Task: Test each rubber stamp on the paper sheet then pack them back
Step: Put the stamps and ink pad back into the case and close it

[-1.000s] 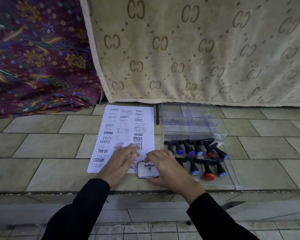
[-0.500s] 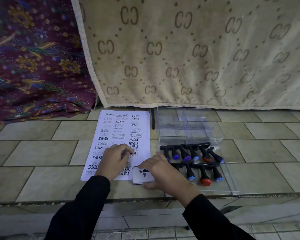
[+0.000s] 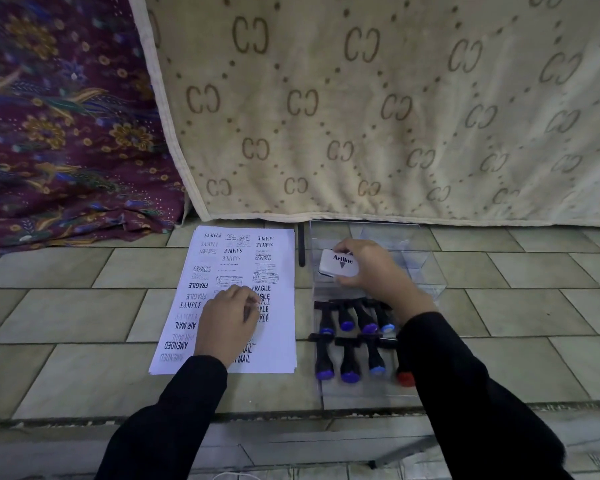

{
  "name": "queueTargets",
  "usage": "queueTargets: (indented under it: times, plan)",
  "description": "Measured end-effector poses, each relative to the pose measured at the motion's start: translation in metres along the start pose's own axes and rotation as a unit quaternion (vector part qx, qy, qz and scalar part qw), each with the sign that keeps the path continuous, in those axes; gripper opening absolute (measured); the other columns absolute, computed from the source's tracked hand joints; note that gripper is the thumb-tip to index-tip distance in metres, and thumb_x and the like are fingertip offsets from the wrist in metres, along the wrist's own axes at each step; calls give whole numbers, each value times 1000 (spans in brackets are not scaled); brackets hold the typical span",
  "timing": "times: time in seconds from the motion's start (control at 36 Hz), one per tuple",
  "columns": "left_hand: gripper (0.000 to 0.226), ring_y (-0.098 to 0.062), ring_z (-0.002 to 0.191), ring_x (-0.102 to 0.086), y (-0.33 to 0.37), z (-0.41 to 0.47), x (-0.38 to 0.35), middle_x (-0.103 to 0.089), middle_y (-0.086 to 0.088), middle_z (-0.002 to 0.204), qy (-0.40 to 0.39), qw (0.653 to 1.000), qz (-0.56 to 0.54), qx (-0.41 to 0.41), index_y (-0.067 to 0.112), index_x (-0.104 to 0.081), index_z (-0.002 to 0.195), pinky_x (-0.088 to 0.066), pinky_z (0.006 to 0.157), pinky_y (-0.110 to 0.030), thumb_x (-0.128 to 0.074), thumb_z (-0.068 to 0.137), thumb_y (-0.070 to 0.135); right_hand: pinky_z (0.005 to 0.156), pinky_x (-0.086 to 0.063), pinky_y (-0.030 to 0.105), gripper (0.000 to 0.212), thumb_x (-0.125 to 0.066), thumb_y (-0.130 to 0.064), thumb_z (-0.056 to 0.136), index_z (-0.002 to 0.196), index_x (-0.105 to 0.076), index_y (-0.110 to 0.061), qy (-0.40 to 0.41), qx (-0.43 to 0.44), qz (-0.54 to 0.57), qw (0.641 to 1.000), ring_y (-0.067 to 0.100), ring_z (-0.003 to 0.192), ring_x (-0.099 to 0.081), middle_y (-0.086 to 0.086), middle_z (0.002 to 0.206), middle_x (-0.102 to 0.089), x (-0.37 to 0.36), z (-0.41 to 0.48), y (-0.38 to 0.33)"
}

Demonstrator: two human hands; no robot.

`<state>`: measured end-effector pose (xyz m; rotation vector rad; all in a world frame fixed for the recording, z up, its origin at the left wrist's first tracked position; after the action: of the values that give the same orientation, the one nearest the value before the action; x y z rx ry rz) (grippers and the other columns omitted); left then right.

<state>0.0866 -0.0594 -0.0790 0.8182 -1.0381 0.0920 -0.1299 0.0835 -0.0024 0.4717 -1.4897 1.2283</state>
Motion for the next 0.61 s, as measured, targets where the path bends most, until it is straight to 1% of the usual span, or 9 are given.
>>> queueTargets:
  times: [0.08,0.14,0.19,0.25,0.33,0.44,0.53,0.56,0.61]
  plan:
    - [12,-13,78,-60,0,-1,-4,-57,8,98,13,999,32,-11,21,-65,94,-45,75,-35,-60,86,14,72,-39,17,47,-79,-25,72,113,-59,-16,-29,-16,15,999,9,89,-54,1,109,-66,-4,8,10]
    - [13,-14,80,-57,0,-2,-7,-56,9,99,23,997,67,-22,23,-64,94,-37,74,-31,-61,85,14,74,-41,18,46,-80,-25,72,112,-60,-15,-37,-17,27,999,8,89,-54,1,109,-65,-3,13,13]
    - [13,-15,86,-55,0,-3,-10,-55,10,100,26,996,84,-33,24,-63,93,-33,75,-30,-61,85,14,79,-46,23,45,-80,-23,73,112,-60,-14,-44,-21,33,998,13,94,-57,2,109,-65,-1,17,15]
    - [13,-15,89,-53,-1,-3,-11,-56,11,101,25,995,89,-36,25,-63,94,-34,76,-30,-61,85,15,85,-48,28,43,-79,-23,73,110,-60,-13,-61,-20,28,998,17,100,-59,3,109,-65,-1,19,16]
    - [13,-16,90,-53,-2,-2,-11,-57,11,102,26,994,95,-36,25,-64,94,-34,76,-30,-61,86,15,86,-48,27,42,-80,-23,72,108,-62,-11,-90,-13,16,996,16,101,-59,3,108,-65,-3,22,16]
    - [13,-17,89,-53,1,-3,-11,-58,10,102,24,994,100,-37,24,-64,95,-33,75,-30,-61,86,15,83,-45,22,41,-83,-19,68,103,-65,-10,-116,2,-13,993,15,102,-59,3,108,-67,-3,28,14]
    - [13,-17,89,-53,1,-4,-11,-58,10,102,23,994,99,-36,24,-64,95,-33,75,-31,-61,87,14,77,-41,18,40,-84,-20,66,101,-66,-11,-127,16,-40,991,13,98,-59,1,106,-67,-5,30,15]
    - [14,-17,89,-52,1,-4,-11,-58,10,102,23,994,99,-36,24,-64,95,-33,76,-31,-61,87,14,77,-42,19,39,-84,-20,66,100,-67,-11,-130,19,-43,990,12,98,-59,1,105,-68,-6,31,15]
    - [13,-16,89,-52,1,-4,-11,-58,11,102,23,994,101,-37,24,-64,96,-33,76,-30,-60,87,15,83,-48,24,37,-85,-21,66,97,-68,-12,-141,23,-46,989,13,99,-61,1,104,-68,-8,31,16]
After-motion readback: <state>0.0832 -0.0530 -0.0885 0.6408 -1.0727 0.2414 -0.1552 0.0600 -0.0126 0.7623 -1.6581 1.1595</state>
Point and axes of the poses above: each hand's wrist, its own z-axis towards the middle knuckle, its own x-axis out of the back of the hand, y = z × x, the point moved 4 cm from there along z, towards the middle knuckle
